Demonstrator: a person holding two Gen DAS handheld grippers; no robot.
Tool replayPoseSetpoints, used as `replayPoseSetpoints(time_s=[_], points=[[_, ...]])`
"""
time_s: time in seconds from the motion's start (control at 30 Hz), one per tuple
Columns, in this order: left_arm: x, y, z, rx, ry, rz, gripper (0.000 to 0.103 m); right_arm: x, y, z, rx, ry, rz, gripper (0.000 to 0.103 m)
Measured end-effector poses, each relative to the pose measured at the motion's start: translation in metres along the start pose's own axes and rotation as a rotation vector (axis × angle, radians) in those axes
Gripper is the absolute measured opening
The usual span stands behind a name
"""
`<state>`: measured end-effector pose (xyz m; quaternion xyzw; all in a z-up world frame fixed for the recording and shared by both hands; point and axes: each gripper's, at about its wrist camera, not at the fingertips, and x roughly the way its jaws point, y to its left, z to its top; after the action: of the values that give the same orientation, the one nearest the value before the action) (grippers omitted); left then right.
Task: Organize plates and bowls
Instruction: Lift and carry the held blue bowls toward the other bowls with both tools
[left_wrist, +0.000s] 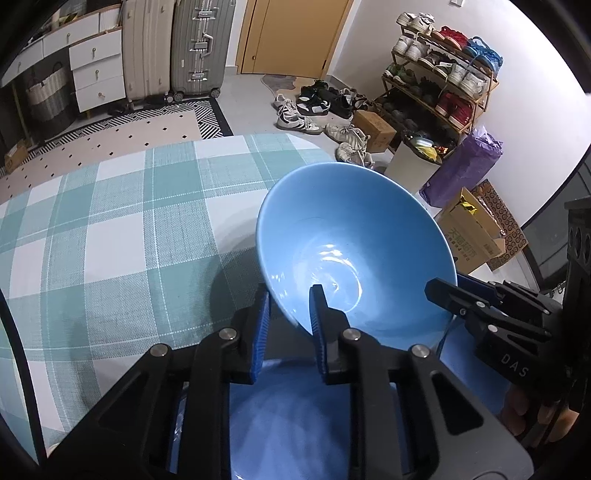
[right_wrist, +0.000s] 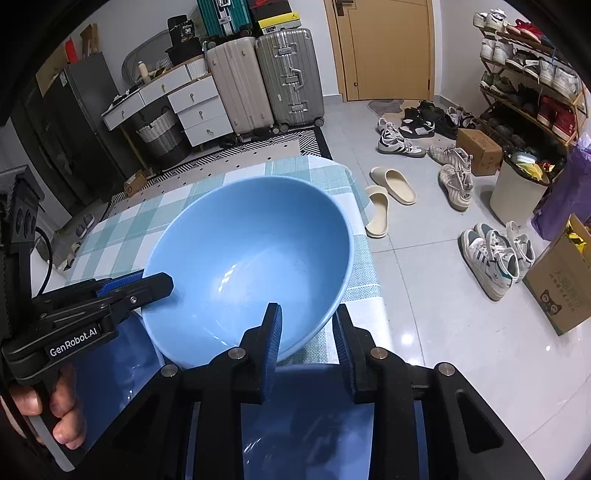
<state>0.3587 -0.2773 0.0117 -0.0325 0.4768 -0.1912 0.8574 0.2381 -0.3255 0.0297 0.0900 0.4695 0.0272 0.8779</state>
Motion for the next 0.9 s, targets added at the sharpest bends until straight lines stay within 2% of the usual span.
replayPoseSetpoints(time_s=[0.4, 0.9], points=[[-0.008, -0.006, -0.001, 0.009, -0.021, -0.002, 0.018, -0.008, 0.001, 0.0, -0.015, -0.031, -0.012, 0.029], [-0.051, -0.021, -0.002, 0.027, -0.09, -0.002, 0.018, -0.038, 0.007, 0.001, -0.034, -0.107, -0.018, 0.029]])
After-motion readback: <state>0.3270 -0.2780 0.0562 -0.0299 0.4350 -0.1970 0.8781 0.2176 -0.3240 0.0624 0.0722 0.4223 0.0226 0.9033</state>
